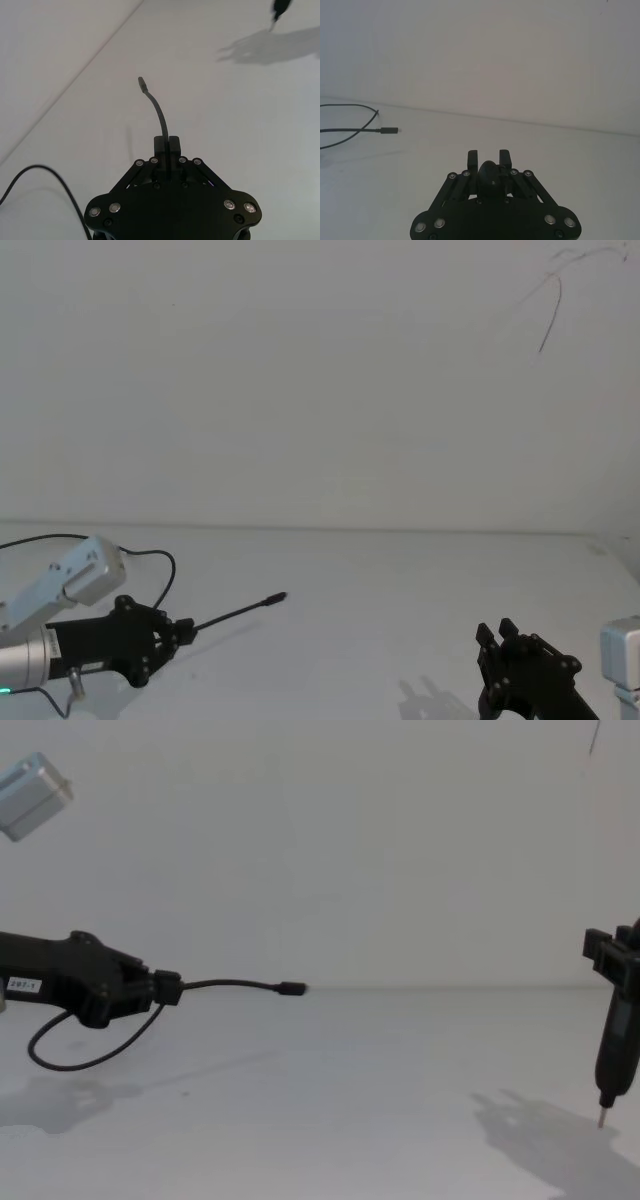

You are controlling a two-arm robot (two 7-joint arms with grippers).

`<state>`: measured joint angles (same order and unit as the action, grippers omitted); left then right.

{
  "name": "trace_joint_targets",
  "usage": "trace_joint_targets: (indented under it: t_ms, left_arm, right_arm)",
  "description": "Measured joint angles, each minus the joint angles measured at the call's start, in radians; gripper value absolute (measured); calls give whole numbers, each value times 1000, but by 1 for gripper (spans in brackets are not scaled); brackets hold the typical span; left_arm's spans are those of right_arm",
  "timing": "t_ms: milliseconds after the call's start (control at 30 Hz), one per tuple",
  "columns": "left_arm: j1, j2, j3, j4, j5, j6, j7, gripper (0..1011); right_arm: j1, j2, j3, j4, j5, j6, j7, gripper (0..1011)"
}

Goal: Pick up the data cable with the one hand.

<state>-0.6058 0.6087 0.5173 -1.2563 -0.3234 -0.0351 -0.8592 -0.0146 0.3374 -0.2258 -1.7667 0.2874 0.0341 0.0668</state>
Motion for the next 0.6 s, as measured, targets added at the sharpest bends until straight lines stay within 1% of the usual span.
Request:
trace_joint_targets:
  t_ms: [33,100,133,333,467,600]
  left_arm:
    - [6,0,-2,-8,-17,-6,-15,48]
    - [11,1,-3,-16,-31,-11,-28,48]
    - [16,1,-3,-26,-47,-16,-45,48]
    - [31,2,-1,-50,-96,-27,-101,48]
    - [41,3,9,-67,-132,-32,-153,48]
    - [46,3,19,-78,-157,-34,-192,48]
  right_arm:
    - [0,0,0,0,0,0,0,251]
    - [0,0,0,0,0,0,0,251]
    - [0,0,0,0,0,0,0,251]
    - [0,0,0,0,0,0,0,251]
    - [0,0,0,0,0,0,0,251]
    - [0,0,0,0,0,0,0,251]
